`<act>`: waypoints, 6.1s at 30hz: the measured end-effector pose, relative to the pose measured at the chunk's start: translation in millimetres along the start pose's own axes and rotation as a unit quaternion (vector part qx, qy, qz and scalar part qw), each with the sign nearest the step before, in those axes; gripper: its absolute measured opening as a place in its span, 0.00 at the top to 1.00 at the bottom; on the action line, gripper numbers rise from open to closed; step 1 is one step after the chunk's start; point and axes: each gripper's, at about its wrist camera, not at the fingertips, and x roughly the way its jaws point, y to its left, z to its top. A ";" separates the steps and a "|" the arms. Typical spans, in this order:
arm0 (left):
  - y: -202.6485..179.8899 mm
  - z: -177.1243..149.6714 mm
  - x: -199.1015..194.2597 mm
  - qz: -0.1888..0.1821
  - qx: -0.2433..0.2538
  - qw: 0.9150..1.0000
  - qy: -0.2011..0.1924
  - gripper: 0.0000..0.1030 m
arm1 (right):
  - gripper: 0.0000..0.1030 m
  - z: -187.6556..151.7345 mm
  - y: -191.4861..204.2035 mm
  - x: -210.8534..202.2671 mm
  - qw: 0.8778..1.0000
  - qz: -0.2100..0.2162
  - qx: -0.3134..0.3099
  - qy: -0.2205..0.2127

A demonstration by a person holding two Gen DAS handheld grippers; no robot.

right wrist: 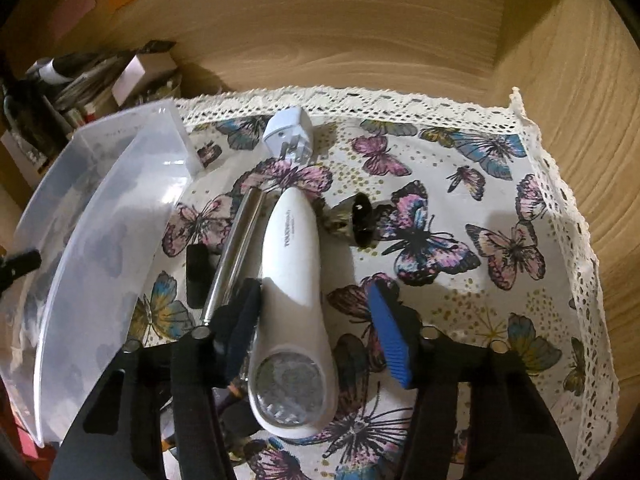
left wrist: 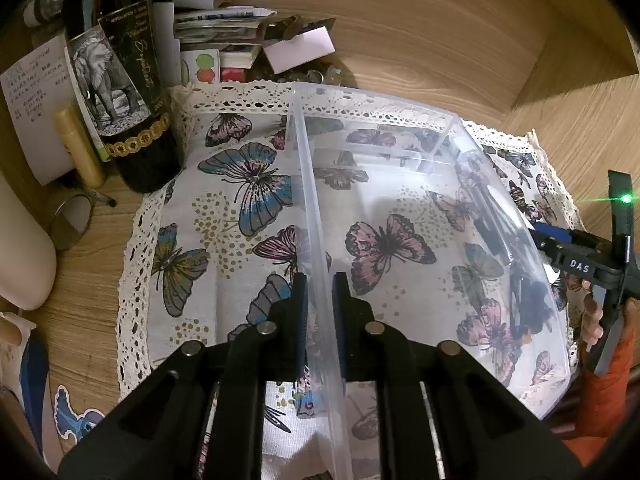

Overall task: Organize rigid objects
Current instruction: 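Grasp the white lint remover with the right tool, then lower the lint remover into the clear box and open the right tool, then reach down and grasp the black cone-shaped part with the right tool, then carry the black cone into the clear box and release it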

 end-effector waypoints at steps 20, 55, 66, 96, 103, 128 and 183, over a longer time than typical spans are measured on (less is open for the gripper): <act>-7.0 -1.4 -5.7 0.021 0.015 0.999 -0.027 0.88 | 0.73 -4.7 1.6 -38.4 0.999 0.005 0.008 -0.046; -8.1 0.1 -4.5 0.029 0.027 0.999 -0.033 0.88 | 0.63 -9.1 9.9 -23.1 0.999 -0.022 -0.008 -0.029; -8.6 0.9 -5.8 0.027 0.027 0.999 -0.038 0.88 | 0.65 13.9 23.7 -83.1 0.992 -0.016 -0.024 -0.122; -9.0 -2.5 -9.6 0.022 0.032 0.998 -0.048 0.88 | 0.64 29.9 148.6 -34.4 0.983 0.055 -0.161 -0.061; -10.0 -2.8 -9.5 0.022 0.032 0.998 -0.049 0.88 | 0.64 27.9 158.8 -23.9 0.981 0.048 -0.182 -0.037; -11.4 -3.2 -8.5 0.020 0.034 0.998 -0.048 0.88 | 0.40 45.1 66.5 -81.5 0.988 -0.025 -0.072 -0.134; -11.6 -3.1 -8.4 0.021 0.036 0.998 -0.049 0.88 | 0.69 56.3 77.8 -72.8 0.987 -0.007 -0.099 -0.126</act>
